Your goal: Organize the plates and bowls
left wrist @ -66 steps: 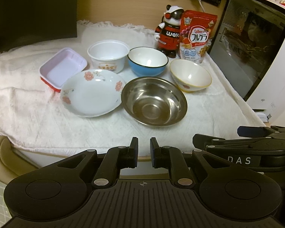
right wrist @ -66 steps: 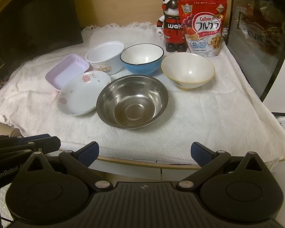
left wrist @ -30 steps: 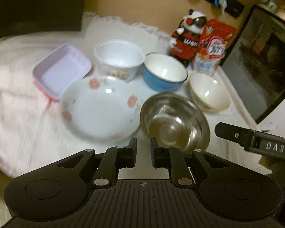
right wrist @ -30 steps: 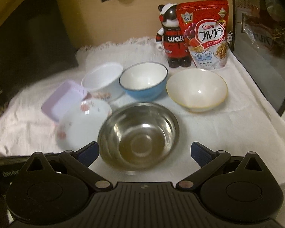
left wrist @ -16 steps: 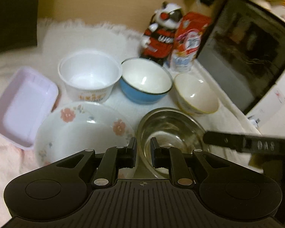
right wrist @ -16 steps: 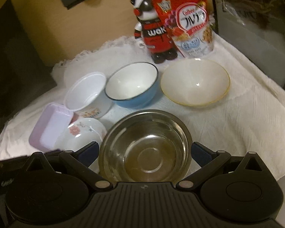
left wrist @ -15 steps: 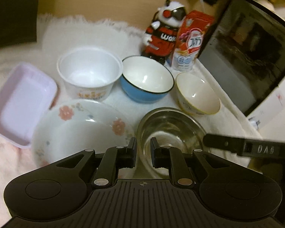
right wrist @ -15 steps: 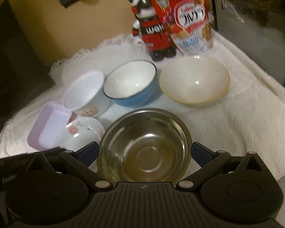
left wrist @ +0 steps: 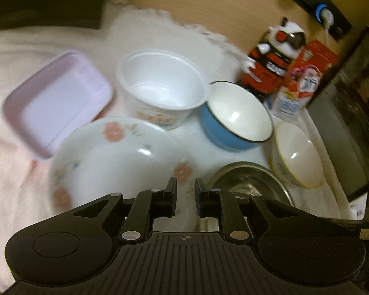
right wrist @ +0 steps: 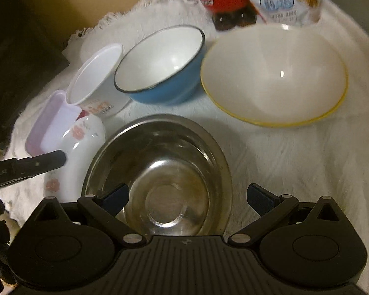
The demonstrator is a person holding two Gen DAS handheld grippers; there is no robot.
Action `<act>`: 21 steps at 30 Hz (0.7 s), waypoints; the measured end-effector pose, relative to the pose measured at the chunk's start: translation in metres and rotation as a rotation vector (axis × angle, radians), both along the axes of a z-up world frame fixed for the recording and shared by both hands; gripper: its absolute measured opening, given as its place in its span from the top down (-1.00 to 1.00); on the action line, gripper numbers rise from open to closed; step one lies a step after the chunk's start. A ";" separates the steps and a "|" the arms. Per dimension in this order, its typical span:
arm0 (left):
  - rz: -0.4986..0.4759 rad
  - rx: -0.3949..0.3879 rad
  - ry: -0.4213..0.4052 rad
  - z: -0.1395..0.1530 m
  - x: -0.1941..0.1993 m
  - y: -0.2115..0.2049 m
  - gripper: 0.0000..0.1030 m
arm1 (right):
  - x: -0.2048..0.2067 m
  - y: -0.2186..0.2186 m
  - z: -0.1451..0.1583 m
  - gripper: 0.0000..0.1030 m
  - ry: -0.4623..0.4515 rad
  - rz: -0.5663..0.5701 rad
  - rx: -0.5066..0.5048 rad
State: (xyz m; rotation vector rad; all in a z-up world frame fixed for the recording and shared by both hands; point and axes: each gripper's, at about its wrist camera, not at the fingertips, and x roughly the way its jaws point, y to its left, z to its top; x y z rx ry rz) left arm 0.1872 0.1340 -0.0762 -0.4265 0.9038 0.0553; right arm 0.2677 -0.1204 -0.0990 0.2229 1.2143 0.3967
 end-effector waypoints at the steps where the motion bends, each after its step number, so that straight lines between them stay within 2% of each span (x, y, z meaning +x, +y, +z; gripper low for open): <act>1: 0.009 -0.005 0.005 -0.002 -0.006 0.001 0.68 | 0.002 -0.003 -0.003 -0.99 0.012 0.005 0.010; 5: 0.007 -0.055 0.040 -0.012 -0.011 0.003 0.68 | 0.005 -0.008 -0.018 -0.99 0.076 0.019 0.006; 7: -0.016 -0.075 0.035 -0.013 -0.007 0.003 0.68 | 0.003 -0.009 -0.018 -0.99 0.073 0.015 0.010; 13: -0.122 -0.032 0.039 -0.016 0.008 -0.010 0.68 | 0.001 -0.011 -0.021 -1.00 0.071 -0.026 0.012; 19: -0.178 -0.074 0.087 -0.028 0.019 -0.017 0.68 | -0.001 0.006 -0.020 -1.00 0.073 0.074 -0.088; 20: -0.187 -0.066 0.092 -0.030 0.020 -0.019 0.68 | -0.001 0.008 -0.020 -0.99 0.072 0.082 -0.098; 21: -0.199 -0.059 0.099 -0.032 0.022 -0.020 0.66 | -0.001 0.008 -0.019 -0.84 0.065 0.076 -0.097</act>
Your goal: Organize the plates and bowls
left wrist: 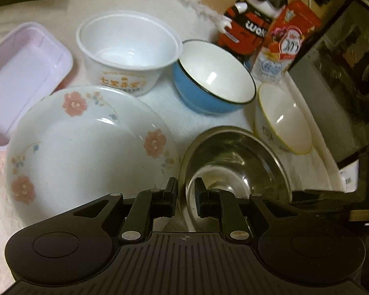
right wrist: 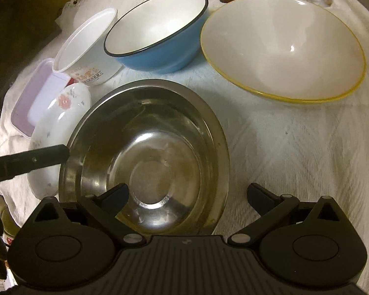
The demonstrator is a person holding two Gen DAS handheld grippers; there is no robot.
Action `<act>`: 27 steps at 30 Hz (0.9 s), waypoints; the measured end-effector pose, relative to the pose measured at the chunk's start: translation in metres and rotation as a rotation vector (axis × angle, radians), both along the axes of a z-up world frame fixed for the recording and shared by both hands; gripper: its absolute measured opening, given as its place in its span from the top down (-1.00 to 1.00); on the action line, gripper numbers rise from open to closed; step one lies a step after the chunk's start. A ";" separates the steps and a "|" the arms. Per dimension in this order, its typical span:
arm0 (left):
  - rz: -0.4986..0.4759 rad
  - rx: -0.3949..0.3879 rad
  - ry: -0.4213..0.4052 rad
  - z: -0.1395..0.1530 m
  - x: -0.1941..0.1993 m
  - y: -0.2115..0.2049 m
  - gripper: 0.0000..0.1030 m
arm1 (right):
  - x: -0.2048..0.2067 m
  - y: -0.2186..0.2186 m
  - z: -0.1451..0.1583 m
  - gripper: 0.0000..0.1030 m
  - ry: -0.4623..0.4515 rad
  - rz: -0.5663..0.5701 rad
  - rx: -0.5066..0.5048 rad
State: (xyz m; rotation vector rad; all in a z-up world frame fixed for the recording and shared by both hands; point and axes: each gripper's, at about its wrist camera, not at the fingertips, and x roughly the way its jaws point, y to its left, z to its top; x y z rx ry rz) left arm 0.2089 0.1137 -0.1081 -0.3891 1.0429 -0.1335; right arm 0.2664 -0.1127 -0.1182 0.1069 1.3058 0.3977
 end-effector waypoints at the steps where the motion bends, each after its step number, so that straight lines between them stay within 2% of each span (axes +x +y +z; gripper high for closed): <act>1: -0.012 0.004 0.007 -0.002 0.002 -0.001 0.66 | -0.003 -0.001 0.003 -0.74 -0.025 -0.013 0.008; 4: -0.026 0.029 -0.003 -0.007 0.010 -0.005 0.60 | -0.010 -0.002 0.014 -0.53 -0.123 -0.042 0.018; 6: -0.033 0.051 -0.014 -0.006 0.015 -0.009 0.59 | -0.010 0.001 0.018 -0.14 -0.157 -0.056 0.013; 9: -0.036 0.075 0.005 -0.004 0.018 -0.011 0.59 | -0.005 0.003 0.019 -0.01 -0.173 -0.086 -0.010; 11: -0.033 0.058 0.010 -0.003 0.015 -0.008 0.59 | -0.006 0.003 0.024 -0.01 -0.170 -0.102 -0.011; 13: -0.011 0.017 0.002 0.004 0.008 0.002 0.58 | -0.011 0.003 0.035 -0.01 -0.206 -0.096 -0.016; 17: 0.071 -0.010 -0.080 0.035 -0.013 0.036 0.57 | -0.013 0.020 0.062 -0.01 -0.267 -0.070 0.014; 21: 0.189 0.037 -0.132 0.053 -0.033 0.079 0.51 | -0.007 0.056 0.076 -0.01 -0.275 0.006 0.098; 24: 0.280 0.064 -0.102 0.046 -0.043 0.111 0.51 | 0.003 0.095 0.068 -0.01 -0.252 0.084 0.132; 27: 0.321 0.105 -0.065 0.031 -0.046 0.129 0.52 | 0.011 0.135 0.049 -0.01 -0.221 0.169 0.121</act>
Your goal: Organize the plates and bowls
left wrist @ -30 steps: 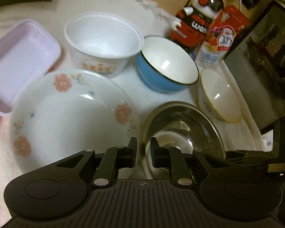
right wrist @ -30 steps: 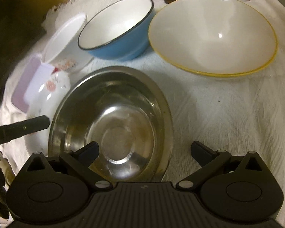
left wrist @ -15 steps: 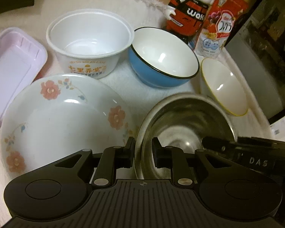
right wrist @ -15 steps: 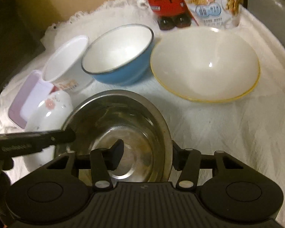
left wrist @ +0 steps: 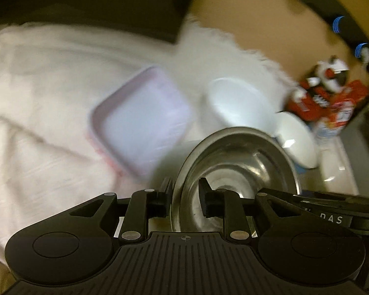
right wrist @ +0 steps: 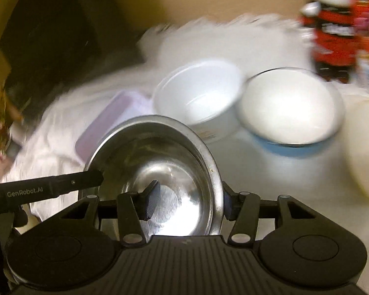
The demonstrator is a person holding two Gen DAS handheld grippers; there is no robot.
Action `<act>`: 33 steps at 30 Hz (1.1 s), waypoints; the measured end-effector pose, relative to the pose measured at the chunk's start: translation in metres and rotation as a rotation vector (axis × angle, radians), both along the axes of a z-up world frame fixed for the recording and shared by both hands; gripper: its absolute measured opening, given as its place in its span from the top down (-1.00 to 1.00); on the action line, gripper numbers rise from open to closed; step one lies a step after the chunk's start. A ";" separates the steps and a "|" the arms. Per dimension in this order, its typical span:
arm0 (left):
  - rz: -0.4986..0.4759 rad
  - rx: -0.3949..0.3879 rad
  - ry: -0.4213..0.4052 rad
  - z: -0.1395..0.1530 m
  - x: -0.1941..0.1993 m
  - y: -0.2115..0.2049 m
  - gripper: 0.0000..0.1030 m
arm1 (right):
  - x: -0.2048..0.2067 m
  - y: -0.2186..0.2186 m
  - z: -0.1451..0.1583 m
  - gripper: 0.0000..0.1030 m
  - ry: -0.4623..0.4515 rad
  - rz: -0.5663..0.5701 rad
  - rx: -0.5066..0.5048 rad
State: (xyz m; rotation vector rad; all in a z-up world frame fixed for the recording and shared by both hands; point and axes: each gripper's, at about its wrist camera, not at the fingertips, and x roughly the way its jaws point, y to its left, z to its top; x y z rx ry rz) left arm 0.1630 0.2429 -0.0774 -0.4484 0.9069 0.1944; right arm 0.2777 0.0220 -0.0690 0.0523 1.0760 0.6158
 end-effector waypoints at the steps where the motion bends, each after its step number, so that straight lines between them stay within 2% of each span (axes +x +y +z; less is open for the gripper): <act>1: 0.005 0.010 0.012 -0.005 0.000 0.003 0.52 | 0.002 0.011 -0.006 -0.01 0.004 0.028 -0.012; 4: 0.027 0.025 0.031 -0.016 0.001 0.010 0.64 | 0.009 0.034 -0.024 -0.01 0.011 0.077 -0.058; 8: 0.032 0.049 0.037 -0.019 0.001 0.010 0.65 | 0.009 0.045 -0.029 -0.03 -0.051 0.099 -0.105; 10: 0.025 0.086 0.034 -0.018 0.001 0.009 0.53 | 0.009 0.046 -0.031 -0.03 -0.060 0.106 -0.118; 14: 0.016 0.072 0.010 -0.016 -0.003 0.014 0.36 | 0.001 0.038 -0.024 -0.04 -0.103 0.099 -0.135; 17: 0.016 0.048 0.000 -0.016 -0.007 0.018 0.34 | -0.006 0.026 -0.015 -0.12 -0.157 0.083 -0.136; 19: 0.010 0.028 -0.005 -0.018 -0.008 0.020 0.38 | -0.007 0.021 -0.014 -0.13 -0.162 0.073 -0.138; 25: -0.036 -0.023 0.046 -0.033 0.005 0.020 0.43 | 0.006 0.015 -0.034 -0.13 -0.074 0.009 -0.148; 28: -0.027 -0.039 0.065 -0.043 0.009 0.020 0.41 | 0.015 0.013 -0.047 -0.13 0.015 -0.013 -0.119; 29: -0.028 -0.059 0.062 -0.046 0.010 0.019 0.44 | 0.016 0.013 -0.051 -0.13 0.043 -0.017 -0.106; 30: -0.032 -0.083 0.058 -0.047 0.011 0.018 0.38 | 0.018 0.013 -0.055 -0.13 0.073 -0.019 -0.091; 32: -0.029 -0.074 0.065 -0.046 0.012 0.015 0.36 | 0.020 0.012 -0.063 -0.13 0.128 -0.017 -0.053; 33: -0.030 -0.067 0.073 -0.046 0.013 0.014 0.36 | 0.018 0.012 -0.064 -0.12 0.119 -0.019 -0.044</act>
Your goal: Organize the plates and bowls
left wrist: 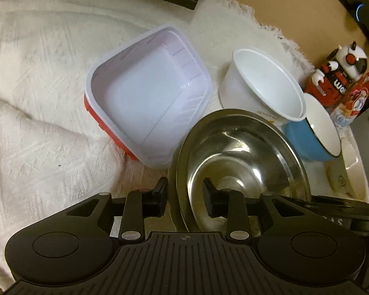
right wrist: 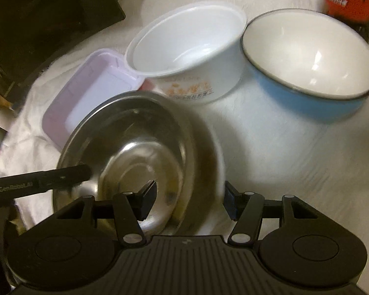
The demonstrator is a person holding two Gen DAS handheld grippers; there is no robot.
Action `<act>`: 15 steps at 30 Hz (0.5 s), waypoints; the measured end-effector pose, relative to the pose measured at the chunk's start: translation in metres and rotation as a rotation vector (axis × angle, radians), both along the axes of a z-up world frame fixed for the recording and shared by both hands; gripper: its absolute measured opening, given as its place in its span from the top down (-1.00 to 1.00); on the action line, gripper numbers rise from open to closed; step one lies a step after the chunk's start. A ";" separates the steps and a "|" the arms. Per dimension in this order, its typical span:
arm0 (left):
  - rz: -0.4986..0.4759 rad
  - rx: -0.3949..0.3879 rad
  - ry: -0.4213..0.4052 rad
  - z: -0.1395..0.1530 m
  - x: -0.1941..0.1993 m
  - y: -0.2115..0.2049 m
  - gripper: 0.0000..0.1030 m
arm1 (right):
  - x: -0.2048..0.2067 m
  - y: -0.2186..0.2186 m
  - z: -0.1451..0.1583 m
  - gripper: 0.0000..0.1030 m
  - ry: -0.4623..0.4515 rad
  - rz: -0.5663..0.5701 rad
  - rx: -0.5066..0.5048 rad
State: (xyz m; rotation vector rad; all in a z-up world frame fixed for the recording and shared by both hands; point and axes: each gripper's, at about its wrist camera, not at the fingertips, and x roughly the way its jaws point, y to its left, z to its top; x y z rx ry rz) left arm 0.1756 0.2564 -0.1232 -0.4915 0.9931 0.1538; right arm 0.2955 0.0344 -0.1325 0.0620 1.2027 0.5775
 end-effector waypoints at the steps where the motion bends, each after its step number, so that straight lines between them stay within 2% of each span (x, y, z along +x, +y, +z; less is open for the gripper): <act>1: 0.001 0.000 0.004 0.001 0.000 0.000 0.36 | -0.002 0.001 0.000 -0.12 0.001 0.010 0.000; 5: 0.000 -0.027 0.027 0.003 0.006 -0.002 0.24 | -0.009 -0.002 0.005 -0.11 -0.005 0.018 -0.005; 7: -0.025 -0.009 0.036 0.004 0.013 -0.010 0.24 | -0.011 -0.005 0.007 -0.10 -0.001 0.012 -0.005; 15: -0.139 -0.009 0.047 0.001 0.043 -0.046 0.24 | -0.012 -0.041 0.020 -0.11 -0.031 -0.093 -0.015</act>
